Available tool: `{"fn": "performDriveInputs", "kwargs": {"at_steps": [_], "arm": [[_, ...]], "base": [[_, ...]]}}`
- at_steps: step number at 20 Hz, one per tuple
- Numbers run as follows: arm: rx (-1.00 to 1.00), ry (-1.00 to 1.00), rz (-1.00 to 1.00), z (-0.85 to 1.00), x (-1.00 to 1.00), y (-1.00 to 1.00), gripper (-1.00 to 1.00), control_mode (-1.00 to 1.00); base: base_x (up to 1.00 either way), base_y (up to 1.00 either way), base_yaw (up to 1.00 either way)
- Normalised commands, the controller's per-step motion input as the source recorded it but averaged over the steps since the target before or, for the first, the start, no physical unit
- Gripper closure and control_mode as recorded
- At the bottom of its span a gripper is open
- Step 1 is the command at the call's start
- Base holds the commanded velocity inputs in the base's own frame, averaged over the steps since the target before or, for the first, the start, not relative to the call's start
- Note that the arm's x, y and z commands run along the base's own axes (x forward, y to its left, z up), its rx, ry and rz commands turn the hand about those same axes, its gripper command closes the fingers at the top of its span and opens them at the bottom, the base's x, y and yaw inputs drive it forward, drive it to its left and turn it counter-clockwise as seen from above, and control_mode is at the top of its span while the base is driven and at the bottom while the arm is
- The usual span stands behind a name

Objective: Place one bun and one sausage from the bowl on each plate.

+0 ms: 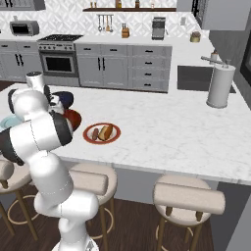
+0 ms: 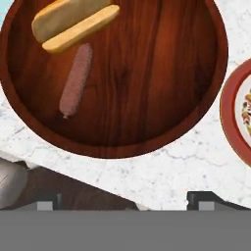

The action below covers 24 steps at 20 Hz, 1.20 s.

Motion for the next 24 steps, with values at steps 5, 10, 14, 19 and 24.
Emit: {"fn": "performDriveInputs", "kwargs": {"at_steps": [5, 10, 14, 19, 24], "arm": [[0.04, 0.00, 0.01, -0.12, 0.26, 0.99, -1.00, -1.00], [0.05, -0.01, 0.02, -0.57, 0.60, 0.75, -1.00, -1.00], [0.01, 0.03, 0.00, -0.50, 0.70, 0.54, -1.00, -1.00], [-0.01, 0.21, 0.00, 0.00, -0.13, -0.01, -1.00, -1.00], [-0.01, 0.32, 0.00, -0.07, -0.16, -0.11, -1.00, -1.00]], "base": [[0.00, 0.00, 0.00], [0.00, 0.00, 0.00], [0.00, 0.00, 0.00], [0.00, 0.00, 0.00], [0.00, 0.00, 0.00]]}}
